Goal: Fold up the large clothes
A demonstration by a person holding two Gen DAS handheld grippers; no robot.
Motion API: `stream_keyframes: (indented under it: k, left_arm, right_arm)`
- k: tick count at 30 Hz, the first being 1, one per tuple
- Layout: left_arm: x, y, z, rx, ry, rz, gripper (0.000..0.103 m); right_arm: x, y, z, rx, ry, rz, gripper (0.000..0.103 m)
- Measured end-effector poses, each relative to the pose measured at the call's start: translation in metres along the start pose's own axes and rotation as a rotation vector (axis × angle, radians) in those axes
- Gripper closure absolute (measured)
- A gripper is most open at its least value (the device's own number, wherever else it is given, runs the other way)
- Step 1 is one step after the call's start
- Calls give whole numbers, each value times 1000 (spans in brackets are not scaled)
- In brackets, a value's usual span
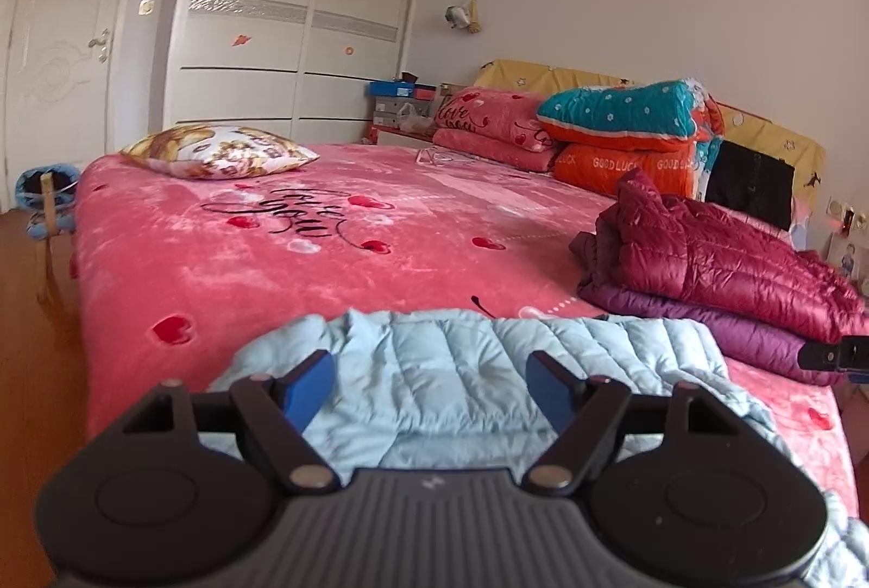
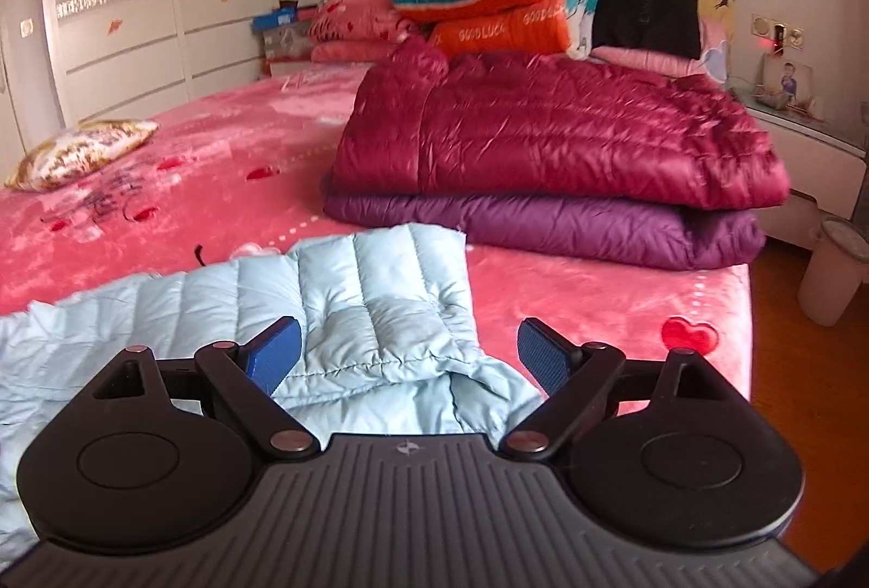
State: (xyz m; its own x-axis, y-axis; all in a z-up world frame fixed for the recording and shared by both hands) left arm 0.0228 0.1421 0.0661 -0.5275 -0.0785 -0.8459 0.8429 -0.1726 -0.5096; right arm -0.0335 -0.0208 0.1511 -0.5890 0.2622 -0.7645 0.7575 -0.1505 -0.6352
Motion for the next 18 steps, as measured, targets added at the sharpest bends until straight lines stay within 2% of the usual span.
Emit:
stream_keyframes:
  k: [10,18]
  left_arm:
    - [11,-66,-12,-53,25,-18,25]
    - [14,-105,-9,-91,66,-19,23]
  right_arm:
    - [21,-92,11,1,17,61,0]
    - [41,-142,11,-27,22,86,0]
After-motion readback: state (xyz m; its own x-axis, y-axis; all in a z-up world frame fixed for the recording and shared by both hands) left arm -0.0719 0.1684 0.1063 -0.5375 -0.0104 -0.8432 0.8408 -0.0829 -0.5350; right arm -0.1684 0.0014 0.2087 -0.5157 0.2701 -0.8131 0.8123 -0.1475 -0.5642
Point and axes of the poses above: each gripper's, at about its wrist camera, not at the fingertips, and y roughly the way its jaws point, z to its right, x to its underside, the point moved 3 cm from there along y, roughly the way its jaws point, and after that the axes turned 9 degrees about -z, right-handed, at the moved point
